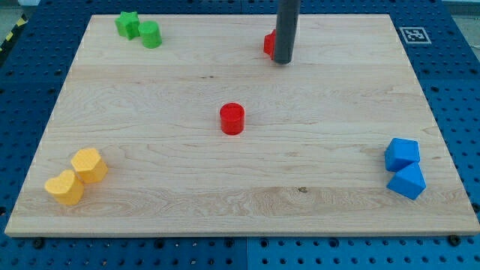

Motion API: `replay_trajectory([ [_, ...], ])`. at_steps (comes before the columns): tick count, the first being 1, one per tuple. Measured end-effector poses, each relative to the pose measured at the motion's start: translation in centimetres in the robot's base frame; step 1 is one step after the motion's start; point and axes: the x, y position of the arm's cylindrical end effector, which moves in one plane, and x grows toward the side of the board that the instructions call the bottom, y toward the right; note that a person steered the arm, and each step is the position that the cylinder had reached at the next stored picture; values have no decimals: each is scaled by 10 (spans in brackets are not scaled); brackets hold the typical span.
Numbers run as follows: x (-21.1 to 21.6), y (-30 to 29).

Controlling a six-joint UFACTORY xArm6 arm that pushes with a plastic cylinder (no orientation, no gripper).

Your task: Move the red star top right of the corner of the board

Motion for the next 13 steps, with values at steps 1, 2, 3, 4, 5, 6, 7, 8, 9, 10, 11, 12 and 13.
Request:
replay_trajectory([
  [1,-9,2],
  [2,-4,-18],
  [3,8,-66],
  [4,-10,-78],
  [5,-21,-77],
  [6,-34,-77],
  [7,-35,-50],
  [8,-35,-17],
  [9,-35,15],
  [10,-35,41],
  [11,-36,44],
  [12,-40,40],
  [13,-53,40],
])
